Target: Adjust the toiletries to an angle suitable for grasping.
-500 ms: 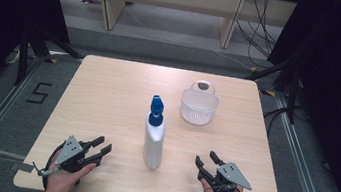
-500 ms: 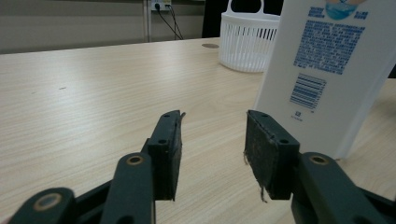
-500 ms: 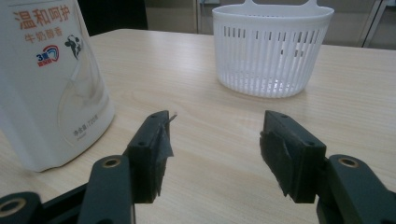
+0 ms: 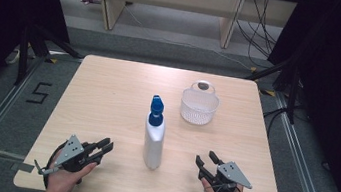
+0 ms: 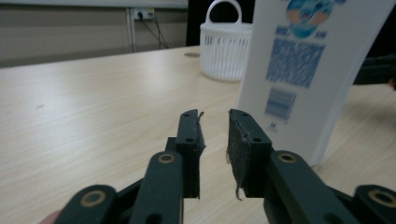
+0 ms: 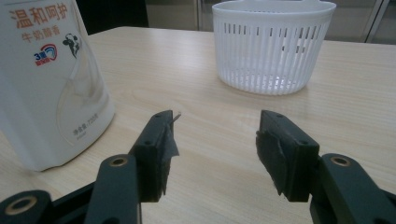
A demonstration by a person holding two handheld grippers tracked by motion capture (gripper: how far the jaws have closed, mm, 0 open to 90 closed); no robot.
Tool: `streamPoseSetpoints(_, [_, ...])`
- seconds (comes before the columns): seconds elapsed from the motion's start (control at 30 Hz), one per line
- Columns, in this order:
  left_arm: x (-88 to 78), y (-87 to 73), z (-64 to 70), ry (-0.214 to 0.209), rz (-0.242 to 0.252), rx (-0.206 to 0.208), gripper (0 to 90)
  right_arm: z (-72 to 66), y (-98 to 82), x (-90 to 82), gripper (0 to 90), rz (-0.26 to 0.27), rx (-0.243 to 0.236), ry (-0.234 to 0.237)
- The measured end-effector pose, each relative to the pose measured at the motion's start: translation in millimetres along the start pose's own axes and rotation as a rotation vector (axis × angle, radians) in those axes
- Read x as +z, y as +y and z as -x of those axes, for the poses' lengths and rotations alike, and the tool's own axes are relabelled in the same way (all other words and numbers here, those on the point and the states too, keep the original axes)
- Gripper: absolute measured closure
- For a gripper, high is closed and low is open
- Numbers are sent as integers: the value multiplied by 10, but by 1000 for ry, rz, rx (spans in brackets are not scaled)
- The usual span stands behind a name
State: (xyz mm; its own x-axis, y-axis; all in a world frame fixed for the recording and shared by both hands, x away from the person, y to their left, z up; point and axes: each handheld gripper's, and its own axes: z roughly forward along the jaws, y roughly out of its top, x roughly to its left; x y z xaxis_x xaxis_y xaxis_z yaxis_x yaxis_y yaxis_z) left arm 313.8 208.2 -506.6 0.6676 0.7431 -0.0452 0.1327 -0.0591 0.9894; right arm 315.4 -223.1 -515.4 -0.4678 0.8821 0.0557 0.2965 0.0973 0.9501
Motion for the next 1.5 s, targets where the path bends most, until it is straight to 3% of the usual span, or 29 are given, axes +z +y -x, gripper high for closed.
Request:
streamPoseSetpoints(0.27, [82, 140, 170, -67, -12, -16, 844, 25, 5, 11, 474, -2, 2, 4])
streamPoseSetpoints(0.4, [195, 252, 271, -103, -23, 10, 888, 16, 3, 17, 476, 1, 14, 17])
streamPoseSetpoints(0.57, [294, 340, 340, -129, -30, 29, 895, 19, 9, 10, 483, -8, -15, 1])
streamPoseSetpoints(0.7, [382, 390, 423, -175, -33, 34, 896, 4, 9, 14, 490, -10, -3, 8])
streamPoseSetpoints(0.9, [484, 401, 511, -208, -36, 36, 896, 3, 6, 27, 490, -3, 5, 11])
streamPoseSetpoints(1.5, [564, 441, 548, -220, -54, 48, 896, 18, 12, 37, 477, -11, -5, -2])
